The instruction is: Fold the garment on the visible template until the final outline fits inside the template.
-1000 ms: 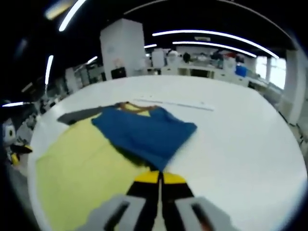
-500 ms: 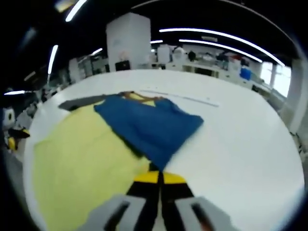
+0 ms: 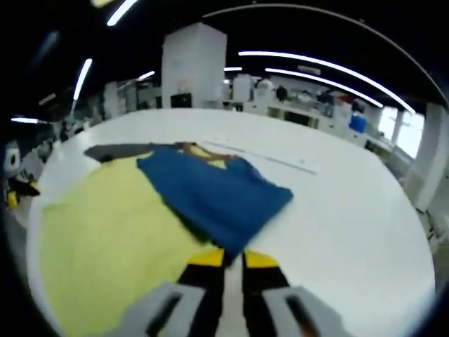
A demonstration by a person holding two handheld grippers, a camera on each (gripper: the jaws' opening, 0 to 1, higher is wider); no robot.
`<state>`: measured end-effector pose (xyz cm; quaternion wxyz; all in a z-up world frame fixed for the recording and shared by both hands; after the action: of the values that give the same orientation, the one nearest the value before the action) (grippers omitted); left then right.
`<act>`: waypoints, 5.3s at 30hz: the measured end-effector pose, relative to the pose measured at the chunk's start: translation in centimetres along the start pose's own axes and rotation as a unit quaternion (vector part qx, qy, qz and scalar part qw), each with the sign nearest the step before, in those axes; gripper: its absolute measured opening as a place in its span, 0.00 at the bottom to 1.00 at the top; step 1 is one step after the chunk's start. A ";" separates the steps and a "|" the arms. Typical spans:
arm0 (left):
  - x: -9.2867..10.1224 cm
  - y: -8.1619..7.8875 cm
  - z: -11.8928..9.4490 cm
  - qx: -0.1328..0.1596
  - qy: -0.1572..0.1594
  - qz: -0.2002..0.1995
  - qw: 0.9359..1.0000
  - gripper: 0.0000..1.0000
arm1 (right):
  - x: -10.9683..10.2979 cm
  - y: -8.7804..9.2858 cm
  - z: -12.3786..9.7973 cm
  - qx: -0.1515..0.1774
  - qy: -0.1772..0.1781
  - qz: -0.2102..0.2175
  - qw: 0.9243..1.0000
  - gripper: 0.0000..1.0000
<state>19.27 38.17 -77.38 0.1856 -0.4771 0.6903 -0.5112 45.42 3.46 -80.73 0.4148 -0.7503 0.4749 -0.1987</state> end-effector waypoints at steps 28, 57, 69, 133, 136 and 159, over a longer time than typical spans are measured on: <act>-0.3 0.0 0.0 0.002 -0.003 -0.003 1.000 0.58 | -1.2 1.5 0.0 -0.043 -0.008 0.009 0.999 0.00; -0.4 0.5 0.5 -0.013 -0.002 -0.009 1.000 0.58 | 4.3 -3.4 3.9 0.013 -0.019 0.285 0.958 0.13; -0.6 0.9 0.4 -0.023 -0.006 -0.014 1.000 0.58 | 2.9 -2.7 4.6 -0.012 -0.018 0.291 0.957 0.00; -1.4 -1.1 -0.1 0.028 -0.005 -0.029 0.999 0.61 | -2.0 -4.2 0.0 0.008 -0.115 0.022 0.993 0.90; -1.5 -1.1 -0.4 0.030 -0.005 -0.027 0.999 0.61 | -3.3 -5.0 0.9 0.012 -0.123 0.010 0.992 0.89; 0.5 -0.7 -1.2 0.020 0.000 -0.001 1.000 0.62 | -19.9 -9.0 10.1 0.004 -0.198 -0.082 0.977 0.50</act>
<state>18.50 38.38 -76.12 0.1948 -0.4739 0.6795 -0.5251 48.02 27.17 -77.38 0.4863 -0.8092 0.3196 -0.0813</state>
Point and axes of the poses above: the point that each gripper's makers call its tool centre point, and the gripper's own axes: z roughly forward along the fingers, x roughly to its right, y roughly out of its underside, the point moved 3 cm from there along -z, roughly backward along the fingers, and after that the axes turned 11 degrees about z, right-handed, at the moved point
